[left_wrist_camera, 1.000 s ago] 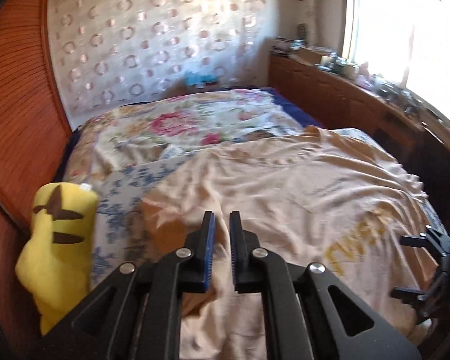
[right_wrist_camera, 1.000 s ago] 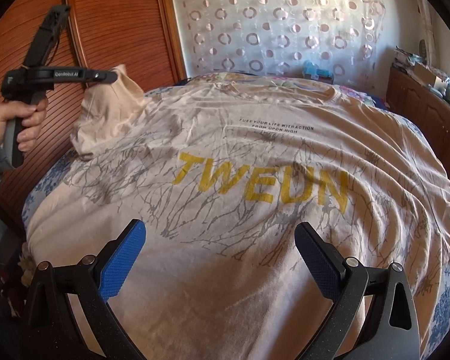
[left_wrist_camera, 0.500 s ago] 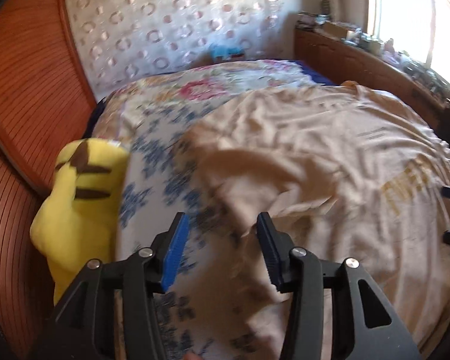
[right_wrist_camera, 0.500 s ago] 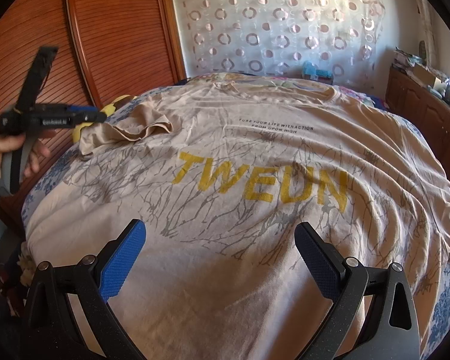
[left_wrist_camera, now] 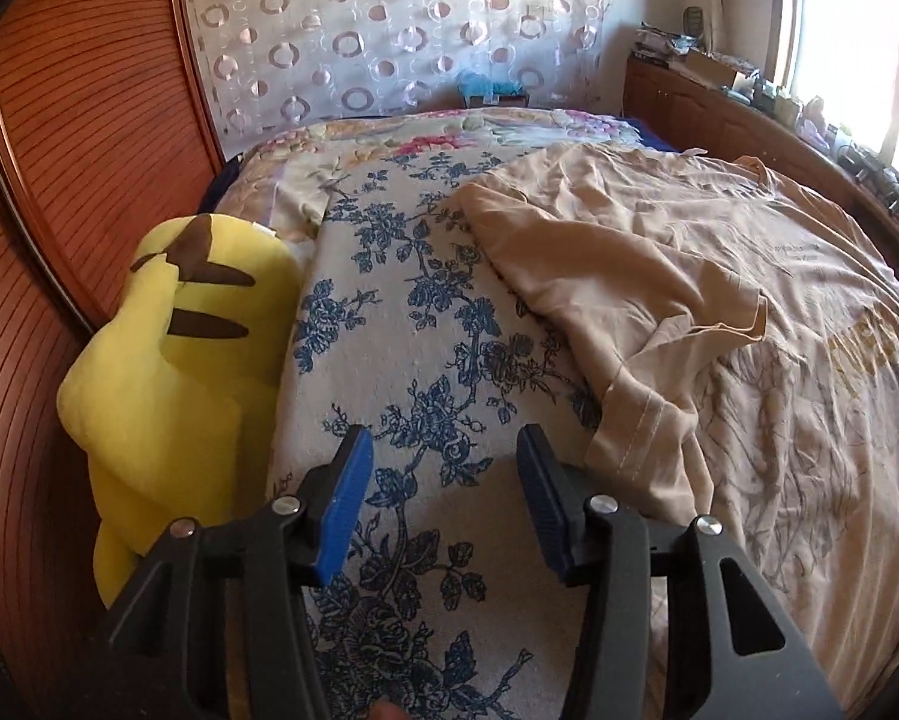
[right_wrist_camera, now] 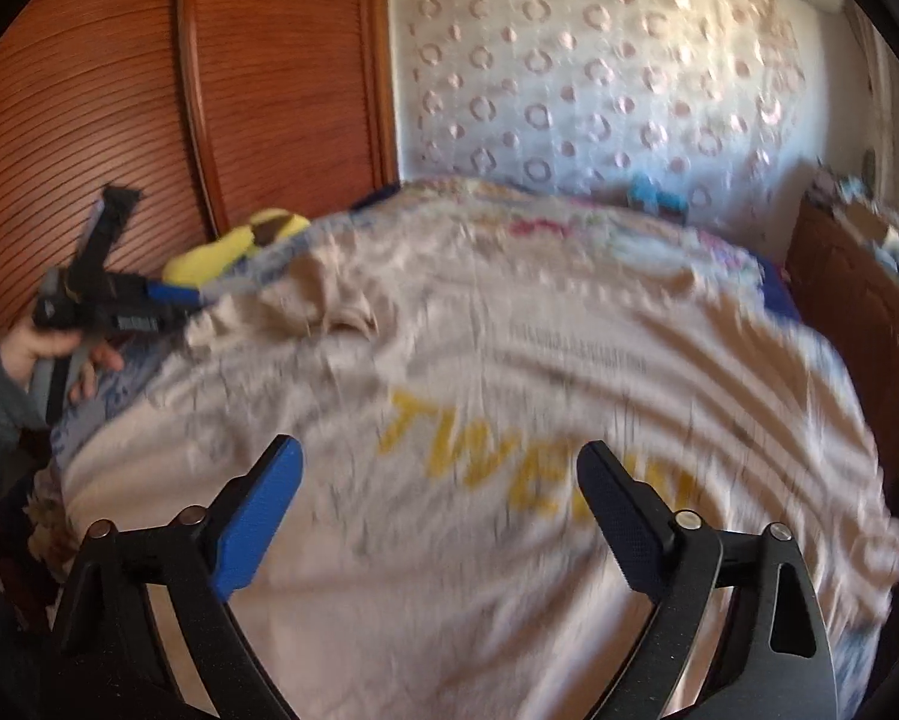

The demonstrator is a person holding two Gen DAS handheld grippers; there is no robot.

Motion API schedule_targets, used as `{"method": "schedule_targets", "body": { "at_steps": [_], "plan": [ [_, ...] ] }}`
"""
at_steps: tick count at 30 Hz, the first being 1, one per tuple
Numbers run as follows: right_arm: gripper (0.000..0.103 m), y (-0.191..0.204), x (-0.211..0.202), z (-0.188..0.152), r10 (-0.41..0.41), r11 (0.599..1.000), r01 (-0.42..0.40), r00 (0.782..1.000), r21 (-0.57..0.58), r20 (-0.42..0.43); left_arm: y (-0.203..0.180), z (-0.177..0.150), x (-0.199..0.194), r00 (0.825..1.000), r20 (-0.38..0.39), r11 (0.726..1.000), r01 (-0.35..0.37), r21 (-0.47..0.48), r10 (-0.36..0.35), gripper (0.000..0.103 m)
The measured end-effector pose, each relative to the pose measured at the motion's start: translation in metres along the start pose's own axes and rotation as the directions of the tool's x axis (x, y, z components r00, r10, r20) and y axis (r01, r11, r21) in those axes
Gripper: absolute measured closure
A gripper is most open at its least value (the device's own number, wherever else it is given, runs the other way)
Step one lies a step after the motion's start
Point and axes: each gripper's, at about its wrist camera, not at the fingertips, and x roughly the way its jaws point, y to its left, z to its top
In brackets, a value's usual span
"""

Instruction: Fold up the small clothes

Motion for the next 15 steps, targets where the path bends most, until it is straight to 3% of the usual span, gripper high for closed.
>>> {"method": "schedule_targets", "body": {
  "at_steps": [6,10,15],
  "plan": [
    [0.026,0.007,0.040,0.043,0.043,0.999,-0.043,0.999,-0.030,-0.003,0.005,0.000,0.002,1.000,0.010,1.000,0.024,-0.012,-0.023,0.051],
    [0.039,0.010,0.081,0.061,0.112,0.994,-0.112,0.992,-0.001,-0.063,0.007,0.000,0.002,0.999,0.009,0.999,0.033,-0.023,-0.033,0.051],
    [0.047,0.016,0.129,0.065,0.153,0.988,-0.150,0.977,0.028,-0.147,0.006,0.001,0.002,0.999,0.009,0.999,0.032,-0.024,-0.032,0.050]
  ]
}}
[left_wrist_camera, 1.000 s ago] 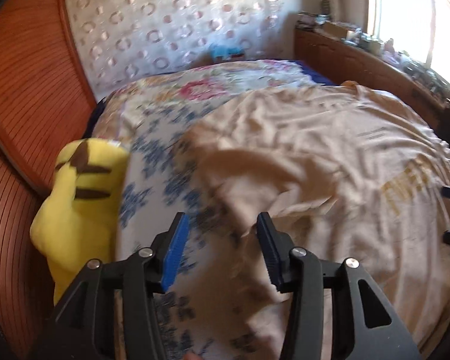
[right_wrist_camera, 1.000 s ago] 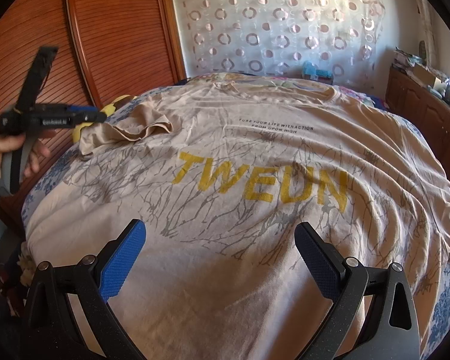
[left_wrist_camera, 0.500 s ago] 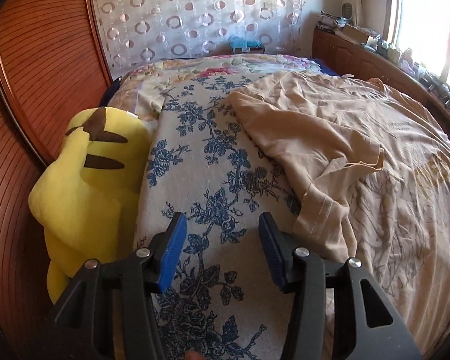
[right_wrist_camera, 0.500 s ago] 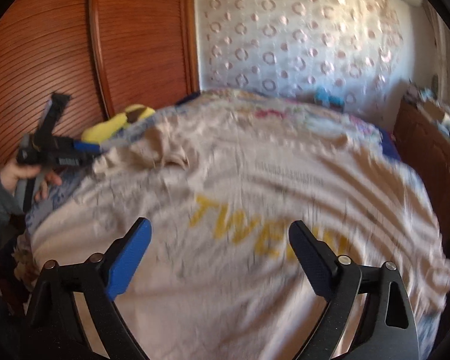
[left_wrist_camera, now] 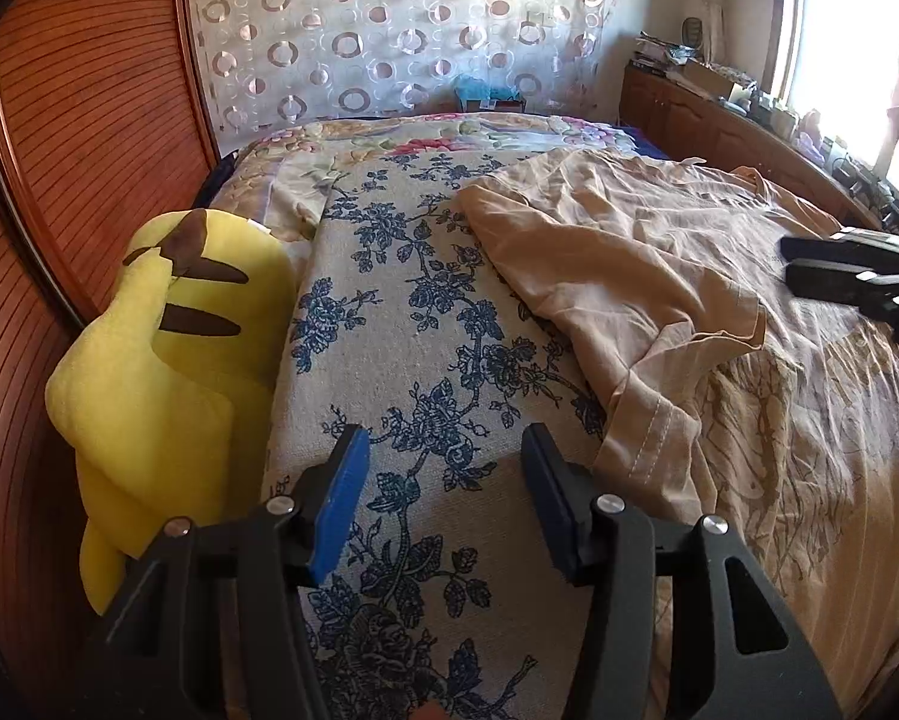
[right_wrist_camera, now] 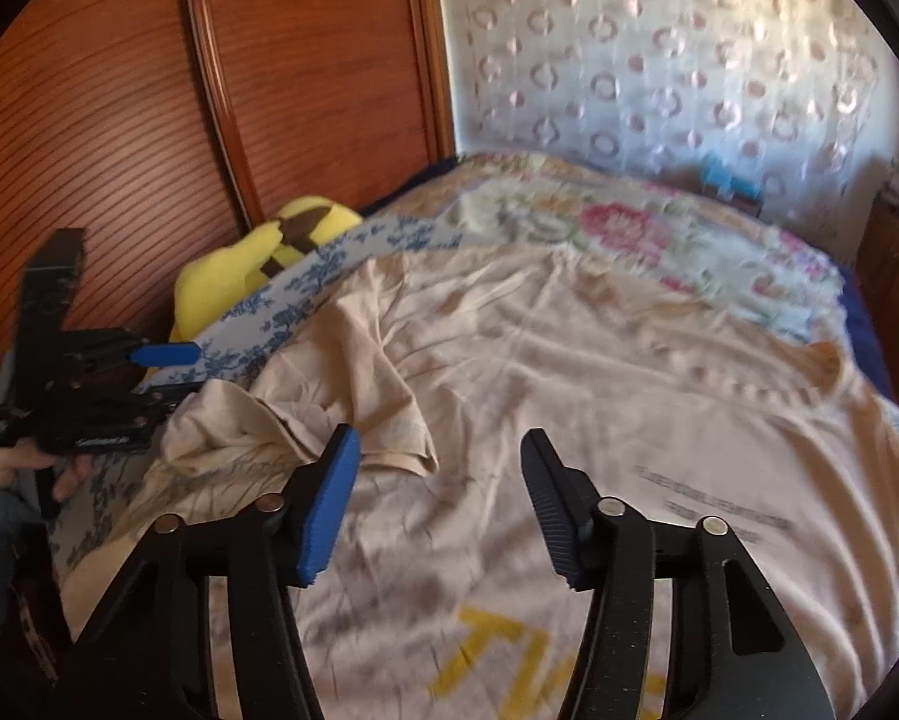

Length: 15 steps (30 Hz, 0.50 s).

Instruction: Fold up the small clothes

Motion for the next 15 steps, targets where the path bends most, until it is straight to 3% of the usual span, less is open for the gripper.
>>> {"method": "schedule_targets", "body": {
  "at_steps": [5,7,12,15],
  "plan": [
    [0.058,0.003,0.028,-0.001,0.027,1.000,-0.026,0.997,0.007,-0.076,-0.001,0.000,0.000,1.000,0.000,1.000,0.003,-0.002,-0.003,0.050],
    [0.069,0.005,0.035,-0.002,0.035,0.999,-0.036,0.994,0.000,-0.106,0.000,0.001,0.000,1.000,0.000,1.000,0.001,-0.001,-0.001,0.050],
    [0.093,0.012,0.039,-0.003,0.023,0.998,-0.028,0.993,-0.048,-0.112,0.001,0.000,-0.001,1.000,0.000,1.000,0.003,-0.005,-0.003,0.050],
    [0.100,0.014,0.034,0.000,-0.018,0.997,0.012,0.996,-0.070,-0.084,0.003,-0.002,-0.008,0.999,0.030,0.999,0.027,-0.023,-0.026,0.054]
  ]
}}
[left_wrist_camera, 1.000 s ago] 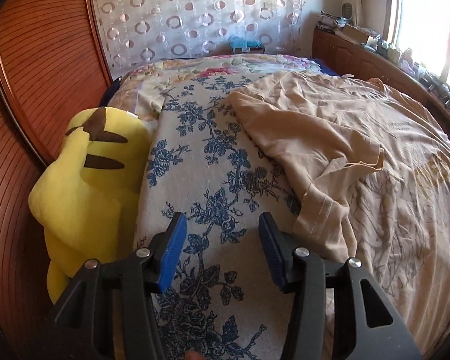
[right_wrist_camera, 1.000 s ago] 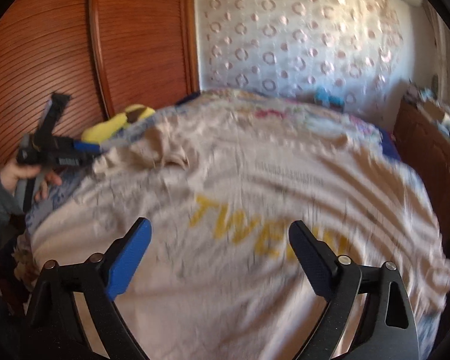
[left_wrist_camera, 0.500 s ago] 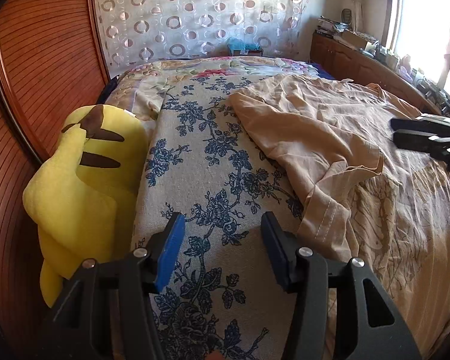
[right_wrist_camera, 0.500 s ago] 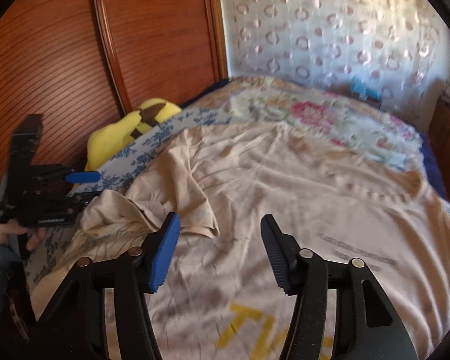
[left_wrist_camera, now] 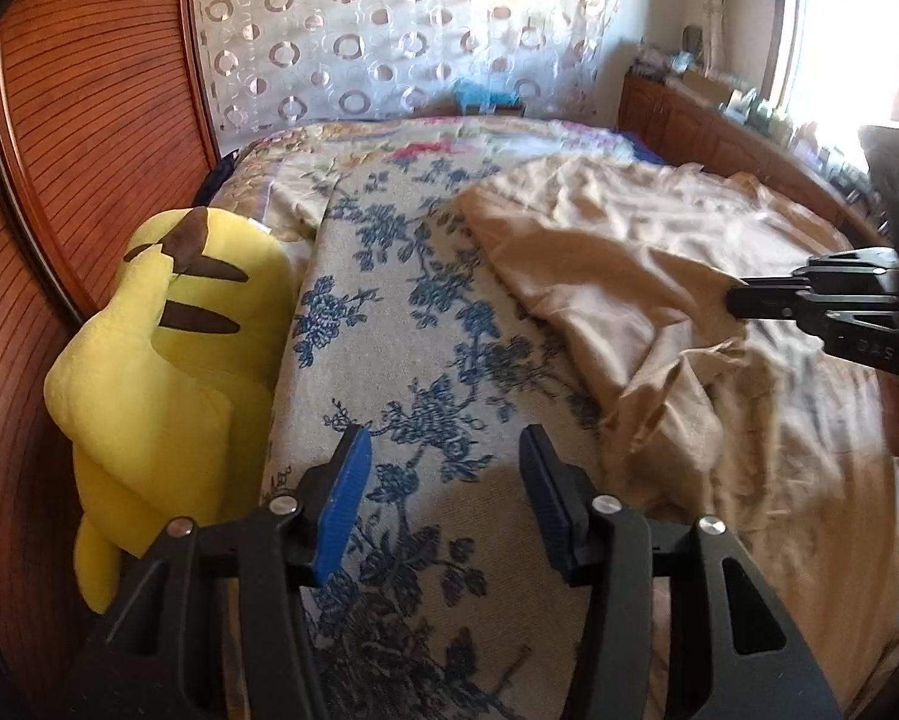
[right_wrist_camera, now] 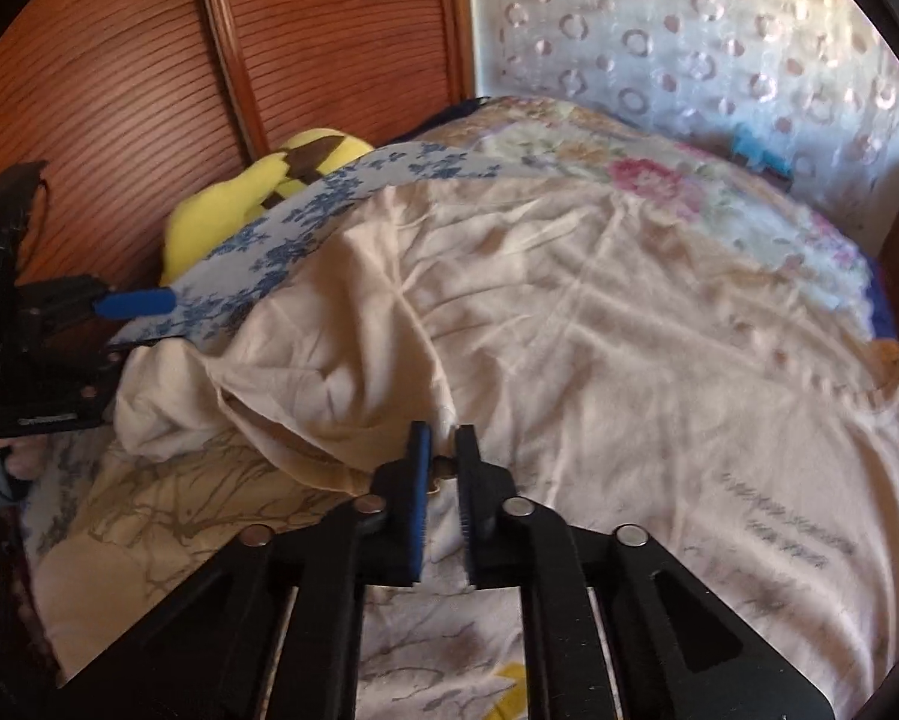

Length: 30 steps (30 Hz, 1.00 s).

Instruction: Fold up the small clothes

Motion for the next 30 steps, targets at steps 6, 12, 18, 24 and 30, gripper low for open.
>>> {"method": "schedule_targets", "body": {
  "at_steps": [6,12,18,24,30],
  "plan": [
    [0.100,-0.007,-0.034,0.008,-0.073,0.997,0.074,0.990,0.000,0.118,-0.025,-0.002,-0.038,0.986,0.095,0.991,0.134,0.011,-0.135,0.054],
    [0.100,-0.018,-0.033,0.011,-0.145,0.989,0.146,0.985,0.001,0.096,-0.063,-0.002,-0.038,0.966,0.076,0.969,0.242,0.054,-0.246,0.054],
    [0.100,-0.033,-0.031,0.004,-0.172,0.985,0.168,0.982,0.043,0.084,-0.085,-0.007,-0.036,0.975,0.059,0.973,0.208,0.099,-0.214,0.054],
    [0.049,-0.048,-0.050,-0.006,-0.209,0.977,0.203,0.974,0.066,0.093,-0.096,-0.008,-0.052,0.973,0.100,0.972,0.196,0.129,-0.209,0.054],
    [0.044,-0.064,-0.071,-0.044,-0.223,0.973,0.220,0.974,0.067,0.048,-0.117,-0.011,-0.046,0.964,0.074,0.955,0.240,0.176,-0.256,0.064]
  ]
}}
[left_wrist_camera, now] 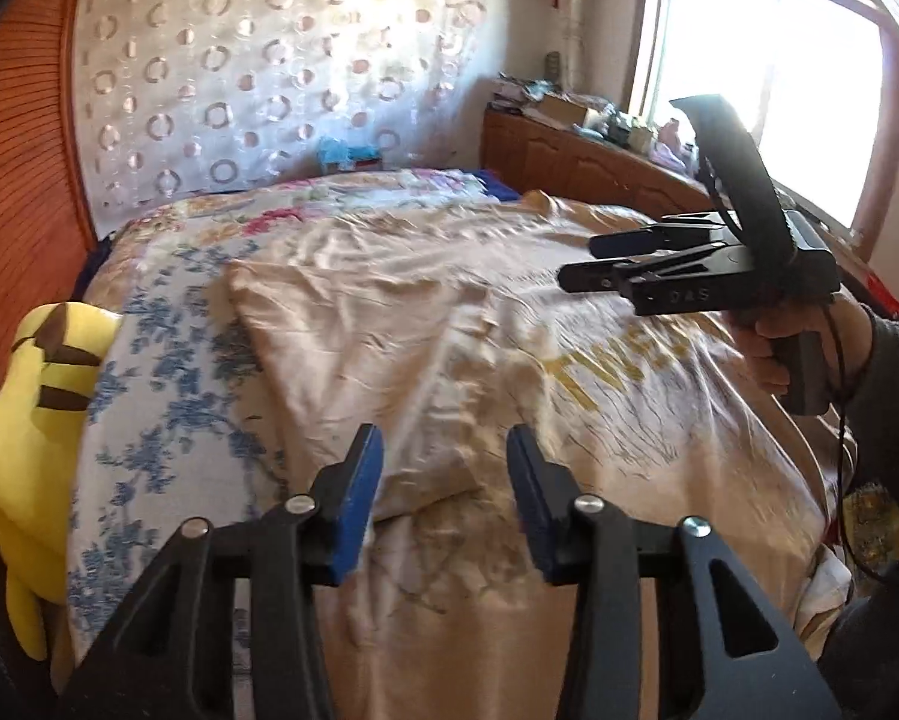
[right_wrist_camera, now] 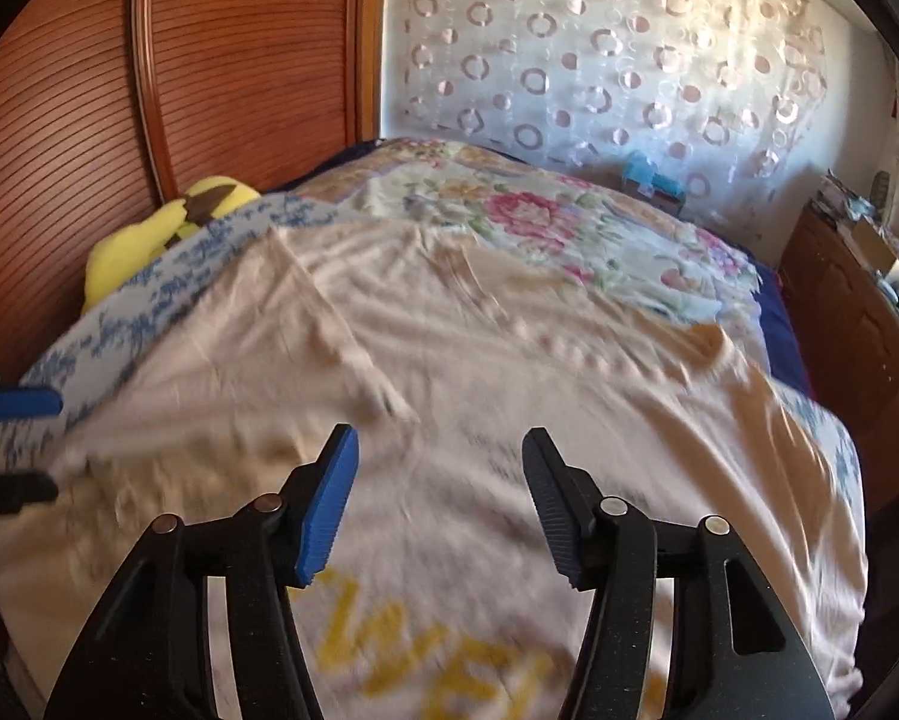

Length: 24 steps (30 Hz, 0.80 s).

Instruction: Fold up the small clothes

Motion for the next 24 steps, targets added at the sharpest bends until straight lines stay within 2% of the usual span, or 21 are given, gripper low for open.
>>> {"method": "schedule_targets", "body": {
  "at_steps": [1,3,6,8,12,16,20,21,24],
  "plan": [
    [0.043,-0.006,-0.001,-0.008,-0.012,1.000,0.012,1.000,0.000,-0.013,-0.003,-0.001,0.004,1.000,-0.012,1.000,0.003,0.006,-0.003,0.070],
    [0.043,-0.017,0.001,-0.022,-0.037,0.999,0.037,0.999,0.000,-0.037,-0.006,-0.002,0.012,0.999,-0.033,1.000,0.002,0.013,-0.002,0.072],
    [0.043,-0.035,0.007,-0.038,-0.060,0.998,0.062,0.995,0.028,-0.075,-0.009,-0.005,0.022,0.998,-0.065,1.000,-0.009,0.026,0.011,0.075],
    [0.042,-0.046,0.008,-0.044,-0.043,0.997,0.048,0.996,0.058,-0.075,-0.010,-0.005,0.027,0.996,-0.084,0.999,-0.018,0.031,0.020,0.075],
    [0.034,-0.055,0.008,-0.048,-0.031,0.995,0.037,0.997,0.092,-0.071,-0.012,-0.005,0.031,0.996,-0.093,0.999,-0.006,0.045,0.010,0.099],
    [0.024,-0.058,0.010,-0.047,-0.017,0.994,0.026,0.997,0.111,-0.080,-0.020,-0.001,0.017,0.998,-0.062,0.998,0.026,0.054,-0.023,0.102],
    [0.021,-0.055,0.011,-0.046,-0.026,0.994,0.035,0.996,0.107,-0.083,-0.032,0.004,0.000,0.998,-0.037,0.996,0.048,0.073,-0.046,0.102],
    [0.021,-0.056,0.011,-0.046,-0.025,0.993,0.034,0.996,0.109,-0.083,-0.034,0.005,-0.002,0.999,-0.035,0.996,0.043,0.079,-0.041,0.102],
    [0.020,-0.055,0.011,-0.045,-0.030,0.994,0.038,0.996,0.105,-0.083,-0.036,0.007,-0.005,0.999,-0.016,0.995,-0.044,0.092,0.045,0.102]
  ]
}}
